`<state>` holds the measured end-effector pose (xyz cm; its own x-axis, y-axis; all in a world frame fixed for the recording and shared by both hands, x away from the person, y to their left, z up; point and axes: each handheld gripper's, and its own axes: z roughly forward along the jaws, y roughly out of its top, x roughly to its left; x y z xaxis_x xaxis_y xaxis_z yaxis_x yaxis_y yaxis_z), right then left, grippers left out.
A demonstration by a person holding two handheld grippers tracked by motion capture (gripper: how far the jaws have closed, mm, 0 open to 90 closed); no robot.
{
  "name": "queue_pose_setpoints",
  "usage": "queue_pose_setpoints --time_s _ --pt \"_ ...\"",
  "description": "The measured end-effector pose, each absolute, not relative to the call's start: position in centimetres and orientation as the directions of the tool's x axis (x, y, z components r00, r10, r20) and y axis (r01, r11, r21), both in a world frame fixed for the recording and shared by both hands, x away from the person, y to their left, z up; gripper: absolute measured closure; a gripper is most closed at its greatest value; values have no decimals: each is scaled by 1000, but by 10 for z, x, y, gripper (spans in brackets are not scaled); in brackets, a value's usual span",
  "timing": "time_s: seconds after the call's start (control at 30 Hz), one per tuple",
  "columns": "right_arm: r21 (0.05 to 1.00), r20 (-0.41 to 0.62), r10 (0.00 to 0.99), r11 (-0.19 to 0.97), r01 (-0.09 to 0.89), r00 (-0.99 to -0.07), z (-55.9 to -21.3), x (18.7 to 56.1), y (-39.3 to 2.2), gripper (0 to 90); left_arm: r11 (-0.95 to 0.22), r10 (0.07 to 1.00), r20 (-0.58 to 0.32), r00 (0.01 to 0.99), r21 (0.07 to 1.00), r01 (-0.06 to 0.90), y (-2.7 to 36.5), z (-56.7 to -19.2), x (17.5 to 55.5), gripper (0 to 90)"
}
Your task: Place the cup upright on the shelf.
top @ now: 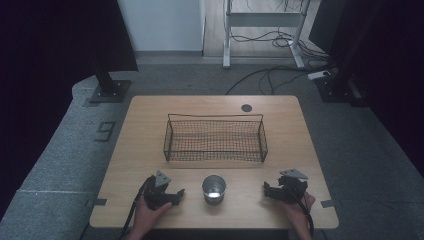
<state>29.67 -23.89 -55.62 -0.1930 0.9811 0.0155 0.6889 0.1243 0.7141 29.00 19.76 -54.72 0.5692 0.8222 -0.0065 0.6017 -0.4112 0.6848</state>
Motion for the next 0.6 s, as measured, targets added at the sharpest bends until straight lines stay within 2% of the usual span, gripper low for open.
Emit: queue_pose_setpoints --time_s 0.33,0.6 --pt "728 57 979 92 680 -194 -555 294 -244 35 -412 822 -6 570 685 601 198 -547 290 141" --pt "780 110 968 57 623 -227 -539 292 -241 55 -411 822 -6 569 685 602 198 -547 290 141"
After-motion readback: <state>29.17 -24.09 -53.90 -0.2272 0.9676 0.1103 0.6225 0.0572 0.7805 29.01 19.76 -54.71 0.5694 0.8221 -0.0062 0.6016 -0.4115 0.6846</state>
